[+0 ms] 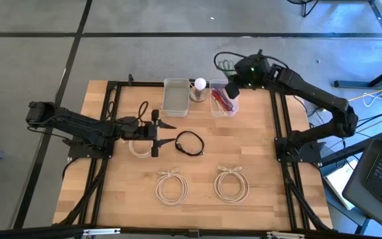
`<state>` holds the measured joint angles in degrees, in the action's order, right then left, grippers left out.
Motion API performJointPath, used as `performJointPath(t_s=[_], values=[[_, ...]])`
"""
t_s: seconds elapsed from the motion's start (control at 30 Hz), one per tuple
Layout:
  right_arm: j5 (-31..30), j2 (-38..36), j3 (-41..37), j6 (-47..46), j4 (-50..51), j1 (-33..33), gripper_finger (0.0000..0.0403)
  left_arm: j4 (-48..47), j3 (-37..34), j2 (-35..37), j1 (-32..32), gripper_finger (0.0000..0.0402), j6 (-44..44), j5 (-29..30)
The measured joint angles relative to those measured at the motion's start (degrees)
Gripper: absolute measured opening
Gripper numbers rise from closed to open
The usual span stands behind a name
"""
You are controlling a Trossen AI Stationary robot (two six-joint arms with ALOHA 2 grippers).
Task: Pick & Place USB Port
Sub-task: Put the green charger cable into the transparent bin
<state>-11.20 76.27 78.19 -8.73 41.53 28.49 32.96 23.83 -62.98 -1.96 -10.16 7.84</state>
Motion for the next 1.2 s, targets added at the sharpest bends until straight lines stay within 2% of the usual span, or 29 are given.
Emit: performJointPath(t_s=[0.17,0.37,0.5,0.8,1.2], values=[[4.69,2.94,0.00,-1.96,-1.43,3.03,0.0000,-0.03,0.00,0.00,0.00,0.0203,1.94,0.00],[5.75,6.55,0.00,-3.82,-1.41,5.70,0.0000,-0.06,0.00,0.00,0.00,0.0205,2.09,-0.11],[8.81,9.74,0.00,-4.53,-1.28,7.55,0.0000,-0.21,0.00,0.00,0.00,0.0202,2.09,-0.33],[9.97,17.84,0.00,-7.37,2.34,10.68,0.0000,-1.49,0.00,0.00,0.00,0.0201,3.59,-0.42],[11.08,26.14,0.02,-7.37,2.83,10.77,0.0000,-3.12,0.00,0.00,0.00,0.0198,4.95,-0.42]])
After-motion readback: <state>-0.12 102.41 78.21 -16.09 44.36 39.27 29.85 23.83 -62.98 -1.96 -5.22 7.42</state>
